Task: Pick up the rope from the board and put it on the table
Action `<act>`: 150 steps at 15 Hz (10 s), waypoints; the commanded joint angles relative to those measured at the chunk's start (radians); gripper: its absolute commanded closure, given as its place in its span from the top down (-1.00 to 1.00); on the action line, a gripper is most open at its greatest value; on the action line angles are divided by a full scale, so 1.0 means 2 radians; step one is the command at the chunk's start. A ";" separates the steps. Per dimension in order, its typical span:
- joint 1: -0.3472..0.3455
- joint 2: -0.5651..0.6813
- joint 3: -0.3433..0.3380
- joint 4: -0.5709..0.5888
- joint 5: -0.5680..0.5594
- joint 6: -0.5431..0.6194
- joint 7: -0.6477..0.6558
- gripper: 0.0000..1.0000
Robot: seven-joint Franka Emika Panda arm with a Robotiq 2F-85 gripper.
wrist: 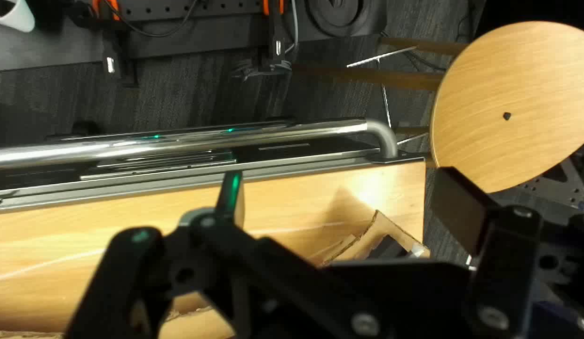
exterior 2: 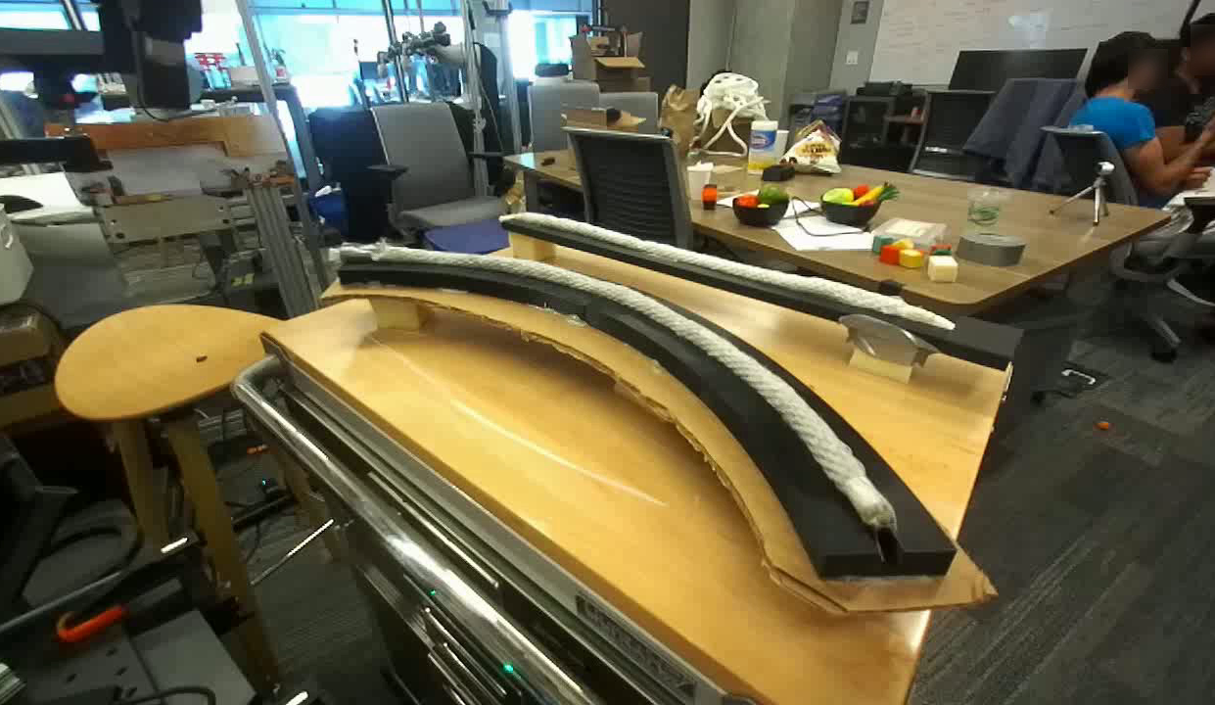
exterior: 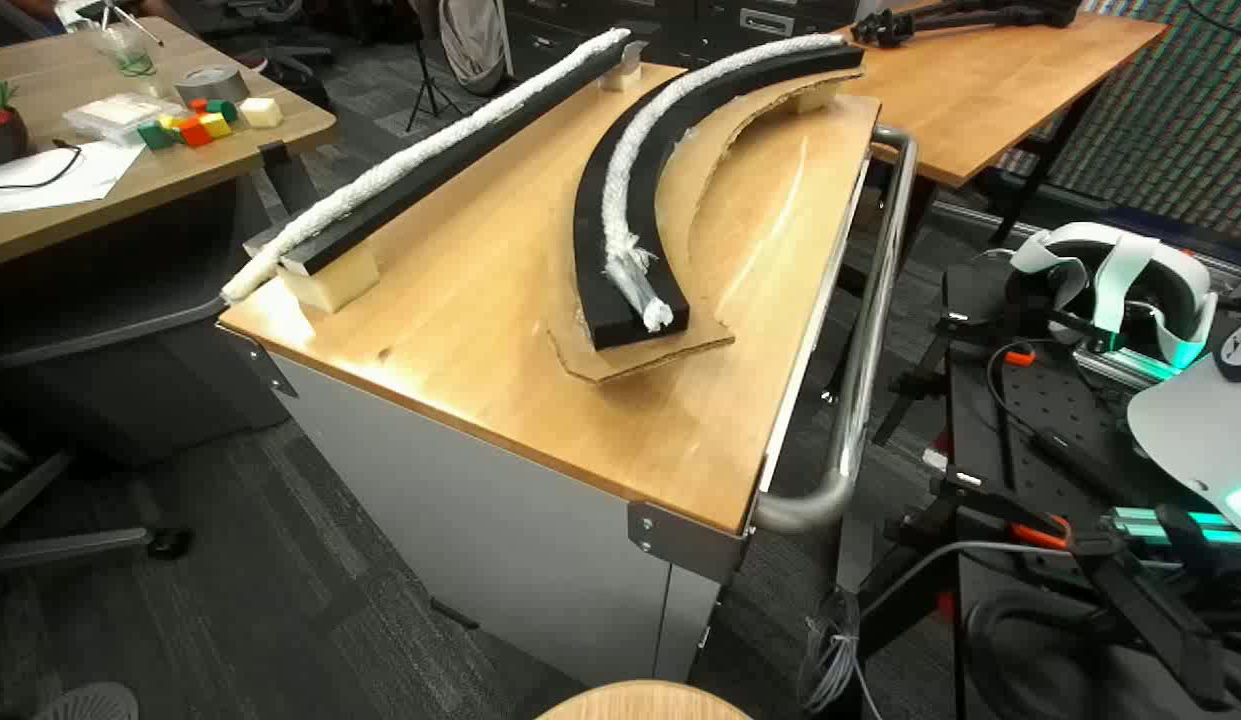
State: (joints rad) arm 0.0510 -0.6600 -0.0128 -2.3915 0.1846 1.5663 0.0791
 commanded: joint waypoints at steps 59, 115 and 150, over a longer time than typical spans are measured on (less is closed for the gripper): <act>-0.007 0.129 0.032 0.060 0.015 0.225 0.069 1.00; 0.026 0.252 0.080 0.029 0.033 0.286 0.236 -0.95; -0.048 0.137 0.048 -0.104 -0.070 0.388 0.330 0.94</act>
State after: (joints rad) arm 0.0295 -0.1982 0.0729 -2.5399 0.2401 2.4123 0.6323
